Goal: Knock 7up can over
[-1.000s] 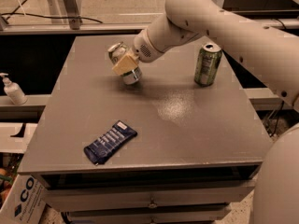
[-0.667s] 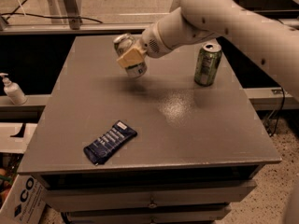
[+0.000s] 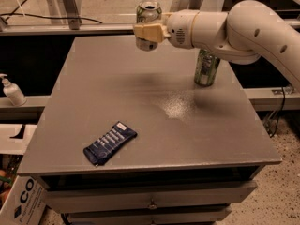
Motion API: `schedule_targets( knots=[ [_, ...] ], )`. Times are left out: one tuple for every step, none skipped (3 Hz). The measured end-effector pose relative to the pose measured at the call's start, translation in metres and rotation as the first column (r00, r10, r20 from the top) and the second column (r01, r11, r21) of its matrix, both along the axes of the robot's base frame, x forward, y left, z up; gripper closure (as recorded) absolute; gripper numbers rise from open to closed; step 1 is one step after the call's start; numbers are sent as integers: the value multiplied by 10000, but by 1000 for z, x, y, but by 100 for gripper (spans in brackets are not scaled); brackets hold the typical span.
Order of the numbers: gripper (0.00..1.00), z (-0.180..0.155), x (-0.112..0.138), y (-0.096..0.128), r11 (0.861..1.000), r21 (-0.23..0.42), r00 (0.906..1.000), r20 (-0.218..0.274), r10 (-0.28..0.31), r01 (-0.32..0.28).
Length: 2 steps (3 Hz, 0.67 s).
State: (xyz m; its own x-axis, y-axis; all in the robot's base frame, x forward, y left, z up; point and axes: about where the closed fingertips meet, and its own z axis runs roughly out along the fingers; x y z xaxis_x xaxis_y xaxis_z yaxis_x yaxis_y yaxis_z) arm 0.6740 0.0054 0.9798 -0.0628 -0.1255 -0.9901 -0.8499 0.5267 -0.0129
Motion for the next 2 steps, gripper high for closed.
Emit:
schedule_targets(
  knots=[
    [100, 43, -19, 2, 9978, 655, 9965, 834, -8, -47],
    [100, 62, -33, 6, 9998, -27, 9960, 871, 198, -196]
  ],
)
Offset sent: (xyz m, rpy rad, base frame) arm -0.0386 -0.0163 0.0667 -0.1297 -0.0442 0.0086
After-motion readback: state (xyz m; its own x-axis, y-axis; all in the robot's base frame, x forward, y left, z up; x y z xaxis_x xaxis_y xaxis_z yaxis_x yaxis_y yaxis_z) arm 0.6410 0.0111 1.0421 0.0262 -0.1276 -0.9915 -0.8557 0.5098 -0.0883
